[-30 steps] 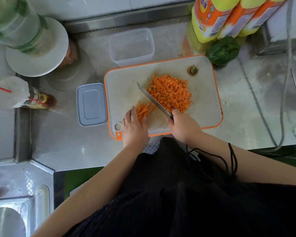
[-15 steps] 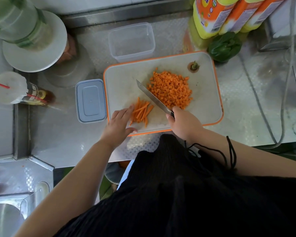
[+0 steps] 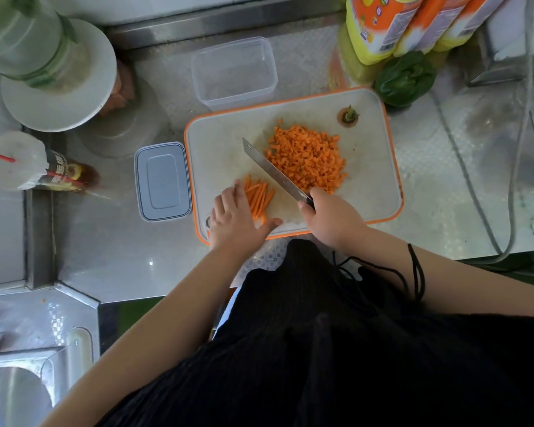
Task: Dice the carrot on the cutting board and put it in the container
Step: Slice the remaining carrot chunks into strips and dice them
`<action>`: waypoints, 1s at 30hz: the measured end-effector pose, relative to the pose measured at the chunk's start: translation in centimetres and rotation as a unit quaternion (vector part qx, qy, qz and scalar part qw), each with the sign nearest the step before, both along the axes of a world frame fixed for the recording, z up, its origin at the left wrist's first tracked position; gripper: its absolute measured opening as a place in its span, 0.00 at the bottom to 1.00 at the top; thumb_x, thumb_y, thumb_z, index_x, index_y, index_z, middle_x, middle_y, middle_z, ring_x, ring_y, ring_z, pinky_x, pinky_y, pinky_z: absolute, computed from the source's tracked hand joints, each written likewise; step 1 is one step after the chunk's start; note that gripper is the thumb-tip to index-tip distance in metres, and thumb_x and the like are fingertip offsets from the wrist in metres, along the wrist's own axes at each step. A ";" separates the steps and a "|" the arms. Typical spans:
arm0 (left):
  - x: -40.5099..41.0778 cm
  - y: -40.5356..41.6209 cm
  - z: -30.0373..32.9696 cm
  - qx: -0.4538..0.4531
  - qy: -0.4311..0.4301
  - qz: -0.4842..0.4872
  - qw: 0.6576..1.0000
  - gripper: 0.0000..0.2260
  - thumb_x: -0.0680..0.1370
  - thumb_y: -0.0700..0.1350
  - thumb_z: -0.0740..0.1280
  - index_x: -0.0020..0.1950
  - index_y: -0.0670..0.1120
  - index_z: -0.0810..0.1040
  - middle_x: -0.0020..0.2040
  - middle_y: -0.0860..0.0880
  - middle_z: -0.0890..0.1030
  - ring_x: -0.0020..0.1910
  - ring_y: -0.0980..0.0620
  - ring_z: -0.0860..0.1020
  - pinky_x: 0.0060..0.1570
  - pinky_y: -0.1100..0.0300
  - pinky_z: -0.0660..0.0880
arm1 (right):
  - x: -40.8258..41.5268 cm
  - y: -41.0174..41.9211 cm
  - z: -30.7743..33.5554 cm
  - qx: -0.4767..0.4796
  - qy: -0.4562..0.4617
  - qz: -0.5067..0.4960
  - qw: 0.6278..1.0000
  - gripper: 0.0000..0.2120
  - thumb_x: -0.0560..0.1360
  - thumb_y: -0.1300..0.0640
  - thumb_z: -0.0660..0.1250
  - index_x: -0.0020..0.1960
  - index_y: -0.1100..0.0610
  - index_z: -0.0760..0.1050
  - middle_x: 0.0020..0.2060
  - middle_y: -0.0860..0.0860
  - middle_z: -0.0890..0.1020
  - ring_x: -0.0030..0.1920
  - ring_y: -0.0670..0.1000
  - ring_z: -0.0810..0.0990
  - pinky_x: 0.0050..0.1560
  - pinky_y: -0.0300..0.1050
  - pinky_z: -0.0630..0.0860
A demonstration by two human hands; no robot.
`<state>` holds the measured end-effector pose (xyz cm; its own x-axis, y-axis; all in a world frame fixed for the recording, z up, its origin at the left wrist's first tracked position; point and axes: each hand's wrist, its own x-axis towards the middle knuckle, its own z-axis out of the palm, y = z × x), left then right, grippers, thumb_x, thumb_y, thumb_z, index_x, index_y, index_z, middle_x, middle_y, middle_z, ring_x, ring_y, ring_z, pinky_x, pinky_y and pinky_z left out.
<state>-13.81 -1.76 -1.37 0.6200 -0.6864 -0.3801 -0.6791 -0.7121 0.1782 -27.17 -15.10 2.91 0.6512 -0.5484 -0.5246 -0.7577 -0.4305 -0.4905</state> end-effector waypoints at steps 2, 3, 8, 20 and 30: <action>-1.2 -0.4 -0.8 0.003 -0.047 -0.010 0.999 0.43 0.78 0.66 0.57 0.79 0.38 0.48 0.71 0.41 0.62 0.69 0.41 0.64 0.66 0.46 0.66 | 0.0 0.1 -0.1 0.003 0.001 0.002 1.000 0.12 0.82 0.50 0.55 0.45 0.57 0.64 0.31 0.49 0.70 0.30 0.48 0.68 0.28 0.43 0.59; -1.4 -0.5 -1.3 -0.002 -0.067 -0.014 0.998 0.39 0.79 0.63 0.58 0.78 0.36 0.53 0.69 0.40 0.65 0.66 0.40 0.68 0.63 0.47 0.69 | 0.0 0.1 -0.1 0.005 0.000 0.003 1.000 0.12 0.82 0.50 0.55 0.45 0.57 0.64 0.31 0.49 0.70 0.30 0.49 0.69 0.28 0.43 0.60; 0.5 0.6 -2.6 -0.049 -0.132 -0.083 0.987 0.34 0.73 0.44 0.73 0.75 0.37 0.63 0.62 0.41 0.68 0.56 0.41 0.71 0.51 0.46 0.77 | -0.1 -0.1 0.0 0.010 0.003 -0.001 1.000 0.12 0.82 0.50 0.55 0.44 0.57 0.64 0.32 0.50 0.71 0.31 0.50 0.70 0.28 0.44 0.61; 0.0 -1.0 -2.7 -0.119 -0.139 -0.011 0.983 0.20 0.78 0.55 0.59 0.58 0.39 0.74 0.53 0.40 0.76 0.48 0.38 0.75 0.50 0.47 0.73 | 0.8 0.2 0.3 0.013 0.024 0.021 0.999 0.13 0.82 0.49 0.55 0.44 0.57 0.64 0.32 0.49 0.70 0.31 0.49 0.69 0.29 0.44 0.58; 0.7 -0.4 -2.7 -0.243 -0.058 0.053 0.967 0.22 0.74 0.55 0.68 0.60 0.40 0.74 0.55 0.42 0.76 0.52 0.41 0.76 0.40 0.50 0.76 | 1.2 0.4 0.2 0.005 0.030 0.028 0.999 0.12 0.82 0.49 0.55 0.45 0.57 0.66 0.33 0.50 0.72 0.34 0.52 0.73 0.32 0.46 0.64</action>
